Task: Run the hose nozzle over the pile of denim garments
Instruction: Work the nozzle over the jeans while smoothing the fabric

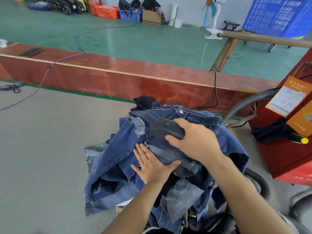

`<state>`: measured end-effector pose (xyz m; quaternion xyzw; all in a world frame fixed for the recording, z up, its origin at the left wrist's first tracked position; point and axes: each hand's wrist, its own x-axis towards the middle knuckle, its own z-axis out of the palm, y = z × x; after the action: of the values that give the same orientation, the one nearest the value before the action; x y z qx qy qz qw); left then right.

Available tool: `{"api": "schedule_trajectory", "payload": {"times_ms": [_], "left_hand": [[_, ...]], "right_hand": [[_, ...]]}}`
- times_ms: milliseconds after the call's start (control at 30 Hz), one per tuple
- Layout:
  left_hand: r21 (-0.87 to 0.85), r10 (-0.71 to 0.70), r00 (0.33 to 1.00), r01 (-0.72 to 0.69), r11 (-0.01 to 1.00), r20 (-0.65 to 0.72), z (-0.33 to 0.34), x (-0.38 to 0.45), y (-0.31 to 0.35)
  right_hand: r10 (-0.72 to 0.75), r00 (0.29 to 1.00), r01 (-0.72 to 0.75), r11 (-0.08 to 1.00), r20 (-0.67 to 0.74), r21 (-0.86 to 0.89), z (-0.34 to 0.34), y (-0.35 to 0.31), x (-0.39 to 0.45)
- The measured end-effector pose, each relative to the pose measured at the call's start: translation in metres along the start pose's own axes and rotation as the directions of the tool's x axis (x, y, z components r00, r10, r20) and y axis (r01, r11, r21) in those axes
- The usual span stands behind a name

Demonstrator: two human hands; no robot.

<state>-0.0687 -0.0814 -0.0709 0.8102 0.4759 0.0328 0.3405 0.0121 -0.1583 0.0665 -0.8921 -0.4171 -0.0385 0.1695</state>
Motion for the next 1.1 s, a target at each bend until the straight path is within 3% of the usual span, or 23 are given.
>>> {"api": "schedule_trajectory", "payload": {"times_ms": [300,567,800,900,1100], "left_hand": [[0.062,-0.015,1.000,0.015,0.998,-0.002,0.001,-0.001,0.002],[-0.067,-0.009,0.999,0.006,0.998,-0.045,0.001,-0.002,0.002],[0.019,-0.001,1.000,0.001,1.000,0.001,0.000,0.000,0.000],[0.017,0.006,1.000,-0.006,1.000,0.002,0.000,-0.001,0.001],[0.050,-0.015,1.000,0.016,0.999,-0.016,0.002,0.000,0.001]], "right_hand": [[0.016,0.965,0.037,0.979,0.261,-0.199,0.002,0.029,-0.027],[-0.054,0.982,0.098,0.963,0.180,-0.250,0.041,-0.006,-0.009],[-0.018,0.998,0.018,1.000,0.062,-0.011,0.015,0.000,0.001],[0.003,0.995,-0.004,1.000,0.098,0.009,-0.003,0.022,-0.006],[-0.016,0.972,0.062,0.979,0.232,-0.192,0.010,0.031,-0.022]]}}
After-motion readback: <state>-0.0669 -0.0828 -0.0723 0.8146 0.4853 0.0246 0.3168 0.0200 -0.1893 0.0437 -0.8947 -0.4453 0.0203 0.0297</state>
